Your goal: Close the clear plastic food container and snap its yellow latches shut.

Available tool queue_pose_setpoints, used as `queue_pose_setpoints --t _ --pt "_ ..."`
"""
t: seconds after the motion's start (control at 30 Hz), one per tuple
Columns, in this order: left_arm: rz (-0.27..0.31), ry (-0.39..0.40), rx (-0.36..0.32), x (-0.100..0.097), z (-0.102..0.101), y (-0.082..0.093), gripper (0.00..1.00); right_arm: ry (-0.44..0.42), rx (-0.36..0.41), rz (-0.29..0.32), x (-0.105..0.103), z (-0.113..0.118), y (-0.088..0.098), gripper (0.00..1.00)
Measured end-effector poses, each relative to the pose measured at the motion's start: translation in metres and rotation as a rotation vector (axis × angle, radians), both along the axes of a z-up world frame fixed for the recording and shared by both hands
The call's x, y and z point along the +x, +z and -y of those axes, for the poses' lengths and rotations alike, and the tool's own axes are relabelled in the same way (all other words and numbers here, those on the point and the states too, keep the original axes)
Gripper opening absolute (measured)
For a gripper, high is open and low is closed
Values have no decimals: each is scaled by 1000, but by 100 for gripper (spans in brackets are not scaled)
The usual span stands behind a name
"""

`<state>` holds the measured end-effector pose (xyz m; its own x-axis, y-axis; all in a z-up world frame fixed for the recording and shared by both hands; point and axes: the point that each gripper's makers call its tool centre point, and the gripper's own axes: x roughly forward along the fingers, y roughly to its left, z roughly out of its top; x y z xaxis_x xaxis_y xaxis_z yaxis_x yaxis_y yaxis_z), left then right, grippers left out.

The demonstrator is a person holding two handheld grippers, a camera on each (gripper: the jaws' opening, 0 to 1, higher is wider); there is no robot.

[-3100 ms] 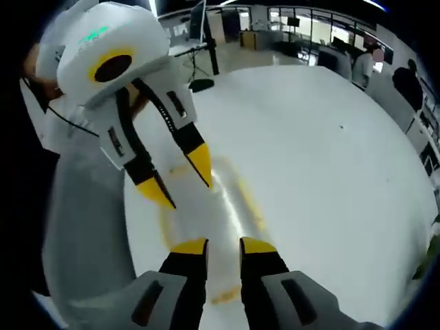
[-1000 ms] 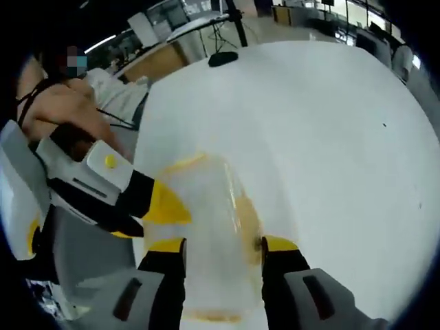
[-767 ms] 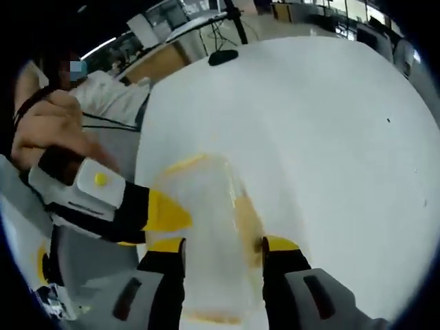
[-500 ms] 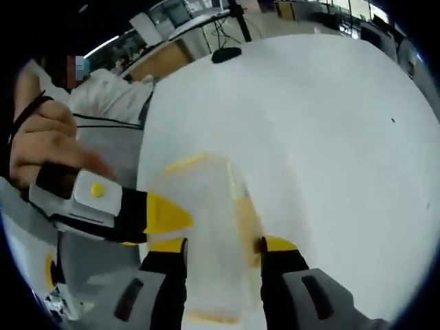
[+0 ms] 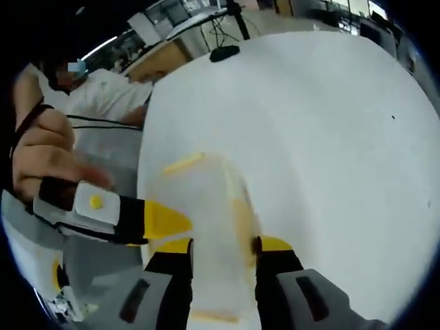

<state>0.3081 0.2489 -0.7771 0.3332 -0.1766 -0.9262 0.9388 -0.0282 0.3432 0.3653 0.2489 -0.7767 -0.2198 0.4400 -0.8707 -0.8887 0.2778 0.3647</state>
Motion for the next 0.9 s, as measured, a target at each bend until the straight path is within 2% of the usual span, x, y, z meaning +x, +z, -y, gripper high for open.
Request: queue_pose_setpoints --t 0.03,0.07,0.2,0.9 --pt "72 -13 19 11 -2 6 38 0 -20 -21 -1 2 -1 33" --pt "7 -7 4 0 0 -1 38 13 -6 -38 -3 -1 0 32" --pt "11 -8 2 -3 1 1 38 -5 -26 -27 -4 -2 0 32" --pt "5 0 9 -4 2 0 39 -8 4 -13 -4 4 0 33"
